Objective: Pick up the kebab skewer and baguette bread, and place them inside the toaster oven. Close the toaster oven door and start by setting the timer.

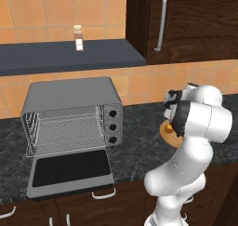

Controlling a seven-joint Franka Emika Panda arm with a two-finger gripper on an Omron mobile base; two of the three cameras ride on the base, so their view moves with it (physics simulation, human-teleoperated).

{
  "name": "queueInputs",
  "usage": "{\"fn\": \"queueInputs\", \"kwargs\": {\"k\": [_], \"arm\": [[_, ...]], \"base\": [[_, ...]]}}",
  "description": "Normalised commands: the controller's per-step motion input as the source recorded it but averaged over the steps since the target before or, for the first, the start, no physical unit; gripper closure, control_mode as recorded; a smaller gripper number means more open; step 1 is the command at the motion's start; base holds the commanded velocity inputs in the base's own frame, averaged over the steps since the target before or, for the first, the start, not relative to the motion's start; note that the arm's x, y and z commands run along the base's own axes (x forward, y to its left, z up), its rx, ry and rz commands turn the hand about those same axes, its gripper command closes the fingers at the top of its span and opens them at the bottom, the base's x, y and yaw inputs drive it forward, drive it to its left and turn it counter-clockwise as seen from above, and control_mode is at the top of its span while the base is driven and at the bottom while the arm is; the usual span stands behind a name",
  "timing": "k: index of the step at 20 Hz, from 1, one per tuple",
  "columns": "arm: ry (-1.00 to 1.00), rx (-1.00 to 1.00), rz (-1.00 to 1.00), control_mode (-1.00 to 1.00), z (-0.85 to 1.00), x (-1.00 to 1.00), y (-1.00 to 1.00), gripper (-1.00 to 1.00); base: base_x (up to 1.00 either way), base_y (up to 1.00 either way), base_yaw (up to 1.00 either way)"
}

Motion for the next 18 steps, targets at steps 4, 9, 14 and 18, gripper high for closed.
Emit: {"fn": "queueInputs", "kwargs": {"k": [4, 9, 14, 18], "arm": [[0.02, 0.00, 0.00, -1.00, -0.15, 0.28, -0.02, -1.00], [0.00, 0.00, 0.00, -1.00, -0.01, 0.41, 0.00, -1.00], [0.00, 0.00, 0.00, -1.00, -0.27, 0.24, 0.00, -1.00], [0.00, 0.00, 0.00, -1.00, -0.33, 0.19, -0.02, -1.00]], "base": [[0.00, 0.00, 0.00], [0.00, 0.00, 0.00], [0.00, 0.00, 0.00], [0.00, 0.00, 0.00]]}}
